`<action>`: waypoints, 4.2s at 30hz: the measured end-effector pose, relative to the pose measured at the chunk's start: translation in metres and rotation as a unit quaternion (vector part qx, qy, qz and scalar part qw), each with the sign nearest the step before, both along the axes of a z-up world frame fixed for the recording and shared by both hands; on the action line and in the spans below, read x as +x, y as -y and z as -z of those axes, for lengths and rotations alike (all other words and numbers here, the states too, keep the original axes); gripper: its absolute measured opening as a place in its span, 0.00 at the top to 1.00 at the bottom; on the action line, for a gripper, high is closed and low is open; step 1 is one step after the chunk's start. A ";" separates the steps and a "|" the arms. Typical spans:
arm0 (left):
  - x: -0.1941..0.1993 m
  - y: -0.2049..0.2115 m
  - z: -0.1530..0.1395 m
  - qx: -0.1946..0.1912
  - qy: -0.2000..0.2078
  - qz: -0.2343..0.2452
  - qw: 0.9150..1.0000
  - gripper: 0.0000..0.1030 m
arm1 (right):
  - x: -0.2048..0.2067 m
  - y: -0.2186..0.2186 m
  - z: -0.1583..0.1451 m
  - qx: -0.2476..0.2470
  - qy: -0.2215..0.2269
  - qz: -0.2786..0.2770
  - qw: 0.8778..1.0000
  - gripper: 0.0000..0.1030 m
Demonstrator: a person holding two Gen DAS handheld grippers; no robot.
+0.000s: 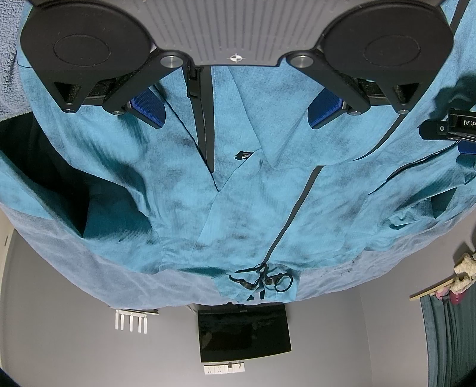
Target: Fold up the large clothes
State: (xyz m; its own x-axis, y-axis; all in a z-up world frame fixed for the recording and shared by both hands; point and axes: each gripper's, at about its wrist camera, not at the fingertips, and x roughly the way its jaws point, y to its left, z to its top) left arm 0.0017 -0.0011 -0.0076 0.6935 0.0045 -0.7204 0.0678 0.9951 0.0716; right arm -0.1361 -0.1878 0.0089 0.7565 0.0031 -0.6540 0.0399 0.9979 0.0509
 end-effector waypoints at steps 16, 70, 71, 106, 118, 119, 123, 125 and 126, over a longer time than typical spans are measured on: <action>-0.001 -0.001 0.000 -0.001 0.003 -0.002 1.000 0.00 | 0.000 0.002 -0.004 0.002 -0.002 0.000 1.000 0.00; 0.072 0.002 0.030 -0.045 -0.040 0.023 0.998 0.00 | 0.017 0.276 -0.012 0.066 0.268 0.447 0.851 0.96; 0.071 0.003 0.030 -0.042 -0.039 0.025 0.998 0.00 | 0.023 0.265 -0.027 0.047 0.283 0.417 0.862 0.96; 0.066 -0.015 0.016 -0.095 -0.007 0.051 0.994 0.00 | 0.020 -0.010 -0.139 0.072 0.128 -0.067 0.987 0.22; 0.116 0.041 -0.026 0.043 0.026 0.155 0.987 0.00 | 0.007 0.066 -0.054 -0.002 0.062 0.013 0.998 0.19; 0.119 0.050 -0.014 0.063 0.017 0.163 0.984 0.00 | 0.012 0.064 -0.050 -0.003 0.062 0.007 0.998 0.19; 0.115 0.071 0.027 0.155 0.020 0.177 0.972 0.34 | 0.054 0.056 -0.021 -0.012 0.067 -0.027 0.997 0.16; 0.121 0.064 0.035 0.165 0.023 0.165 0.972 0.64 | 0.078 0.053 -0.012 -0.013 0.065 -0.037 0.997 0.16; 0.125 0.055 0.033 0.154 0.029 0.153 0.976 0.72 | 0.079 0.053 -0.011 -0.012 0.063 -0.039 0.997 0.16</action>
State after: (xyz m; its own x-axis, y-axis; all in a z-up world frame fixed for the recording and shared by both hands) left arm 0.1267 -0.0557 -0.0410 0.7356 0.0005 -0.6774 0.3459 0.8595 0.3762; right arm -0.0571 -0.2408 0.0197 0.8308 0.0498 -0.5543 -0.0422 0.9988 0.0265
